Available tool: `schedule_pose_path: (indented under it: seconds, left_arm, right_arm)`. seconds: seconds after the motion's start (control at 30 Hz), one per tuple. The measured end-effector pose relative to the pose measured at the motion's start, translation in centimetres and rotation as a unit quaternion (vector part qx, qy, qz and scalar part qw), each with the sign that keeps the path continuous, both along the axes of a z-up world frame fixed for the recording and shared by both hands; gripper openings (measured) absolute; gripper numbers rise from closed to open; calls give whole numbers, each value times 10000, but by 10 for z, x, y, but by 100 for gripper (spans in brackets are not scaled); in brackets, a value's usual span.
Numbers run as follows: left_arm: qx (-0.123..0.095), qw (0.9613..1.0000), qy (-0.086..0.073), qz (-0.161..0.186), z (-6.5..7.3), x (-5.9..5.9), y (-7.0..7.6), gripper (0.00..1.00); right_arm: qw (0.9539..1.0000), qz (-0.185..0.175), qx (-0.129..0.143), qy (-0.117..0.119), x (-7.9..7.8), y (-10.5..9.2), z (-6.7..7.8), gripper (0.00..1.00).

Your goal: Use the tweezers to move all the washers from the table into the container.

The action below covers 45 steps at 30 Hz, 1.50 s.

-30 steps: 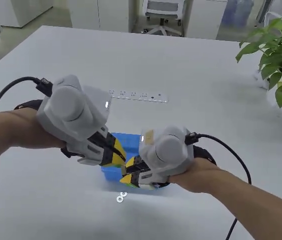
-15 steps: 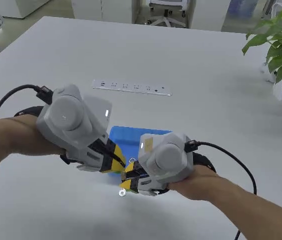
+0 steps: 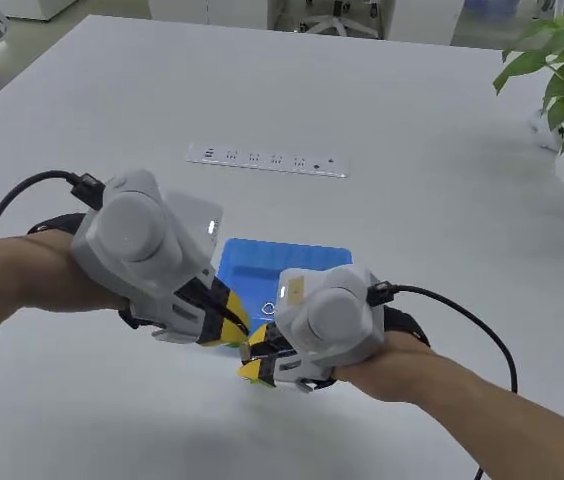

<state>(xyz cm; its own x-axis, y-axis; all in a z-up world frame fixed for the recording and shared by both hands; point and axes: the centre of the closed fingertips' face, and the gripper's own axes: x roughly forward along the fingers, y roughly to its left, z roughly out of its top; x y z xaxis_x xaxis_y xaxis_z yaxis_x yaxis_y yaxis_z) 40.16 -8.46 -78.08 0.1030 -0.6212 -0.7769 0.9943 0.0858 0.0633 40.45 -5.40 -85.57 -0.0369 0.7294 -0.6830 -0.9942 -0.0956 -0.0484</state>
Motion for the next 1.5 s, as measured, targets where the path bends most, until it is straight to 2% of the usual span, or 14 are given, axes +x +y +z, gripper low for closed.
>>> schedule_pose_path:
  seconds: [0.4,0.77,1.07,1.5]
  left_arm:
    - [-9,9999,92,43,-6,-4,2,5]
    - [-8,9999,159,42,-12,-2,1,5]
    - [-95,9997,192,87,-11,1,-3,5]
    - [-68,9997,219,124,-12,4,-2,5]
  right_arm:
    - [9999,22,-21,99,-5,2,-7,13]
    - [9999,-2,-14,135,-4,2,-9,13]
    - [9999,-57,-8,163,-4,-1,-12,14]
    - [9998,-125,3,185,-1,-1,-10,11]
